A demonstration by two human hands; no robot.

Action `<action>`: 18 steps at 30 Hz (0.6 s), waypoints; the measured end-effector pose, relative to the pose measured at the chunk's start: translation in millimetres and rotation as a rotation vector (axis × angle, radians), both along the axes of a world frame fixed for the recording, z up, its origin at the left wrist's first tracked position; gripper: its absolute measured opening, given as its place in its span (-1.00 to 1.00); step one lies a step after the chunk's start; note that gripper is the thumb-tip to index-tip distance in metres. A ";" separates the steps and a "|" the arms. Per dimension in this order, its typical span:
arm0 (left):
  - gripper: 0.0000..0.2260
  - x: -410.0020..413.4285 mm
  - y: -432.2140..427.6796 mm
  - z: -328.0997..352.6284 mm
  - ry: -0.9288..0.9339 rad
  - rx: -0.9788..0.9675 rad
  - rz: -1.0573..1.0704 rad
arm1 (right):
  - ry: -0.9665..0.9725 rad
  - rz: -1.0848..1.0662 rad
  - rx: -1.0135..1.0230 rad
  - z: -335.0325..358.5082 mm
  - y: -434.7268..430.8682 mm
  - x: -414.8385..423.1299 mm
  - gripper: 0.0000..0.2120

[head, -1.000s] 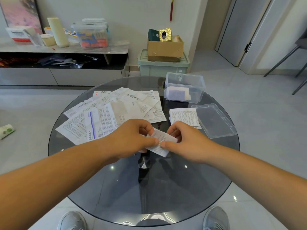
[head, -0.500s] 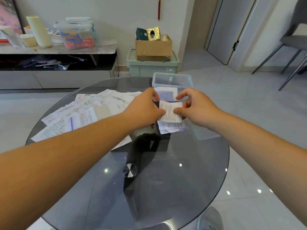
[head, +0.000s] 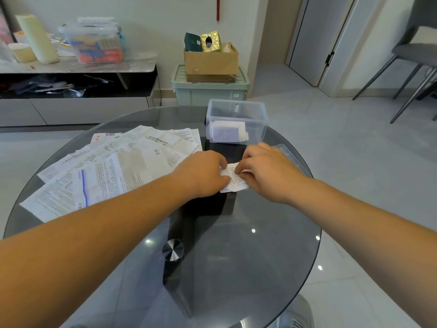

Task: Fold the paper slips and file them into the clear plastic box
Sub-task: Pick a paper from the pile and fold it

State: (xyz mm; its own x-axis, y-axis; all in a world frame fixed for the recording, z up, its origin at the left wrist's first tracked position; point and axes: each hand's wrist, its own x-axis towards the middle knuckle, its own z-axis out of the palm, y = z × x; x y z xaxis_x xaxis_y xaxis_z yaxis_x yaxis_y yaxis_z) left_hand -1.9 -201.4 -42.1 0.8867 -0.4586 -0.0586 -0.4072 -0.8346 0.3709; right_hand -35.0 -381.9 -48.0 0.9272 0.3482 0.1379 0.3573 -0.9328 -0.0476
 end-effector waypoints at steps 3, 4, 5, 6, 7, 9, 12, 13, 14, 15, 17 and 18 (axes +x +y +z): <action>-0.64 -1.1 2.4 0.8 -0.013 0.053 -0.036 | -0.029 0.063 -0.061 -2.1 -3.9 -3.1 -0.74; -0.64 -2.0 3.6 0.9 -0.036 0.083 -0.064 | -0.029 0.065 -0.064 -2.8 -4.7 -4.4 -0.73; -0.63 -2.9 4.9 0.8 -0.063 0.114 -0.086 | -0.030 0.068 -0.066 -3.6 -5.3 -5.7 -0.73; -0.61 -3.8 6.7 0.6 -0.083 0.132 -0.094 | -0.033 0.070 -0.071 -4.7 -5.8 -6.7 -0.72; -0.59 -4.0 7.7 0.1 -0.085 0.139 -0.089 | -0.041 0.071 -0.075 -5.4 -6.5 -7.8 -0.72; -0.55 -3.5 8.8 -1.6 -0.051 0.101 -0.061 | -0.044 0.055 -0.071 -5.8 -7.1 -8.9 -0.71; -0.53 0.5 7.9 -3.1 0.010 0.028 -0.023 | -0.032 0.029 -0.074 -6.8 -6.1 -8.7 -0.69; -0.53 1.8 6.9 -2.9 0.026 0.020 -0.016 | -0.025 0.027 -0.078 -7.4 -6.6 -8.5 -0.68; -0.53 2.8 6.6 -2.5 0.037 0.019 -0.009 | -0.012 0.027 -0.083 -7.8 -6.8 -8.4 -0.67; -0.53 3.0 6.6 -2.7 0.045 0.025 -0.002 | 0.002 0.026 -0.087 -8.2 -6.9 -8.6 -0.66; -0.52 2.6 7.4 -2.6 0.033 0.039 0.012 | 0.019 0.020 -0.092 -8.3 -6.5 -8.6 -0.65; -0.52 2.2 7.9 -3.0 0.028 0.038 0.018 | 0.024 0.018 -0.090 -7.9 -6.3 -8.1 -0.65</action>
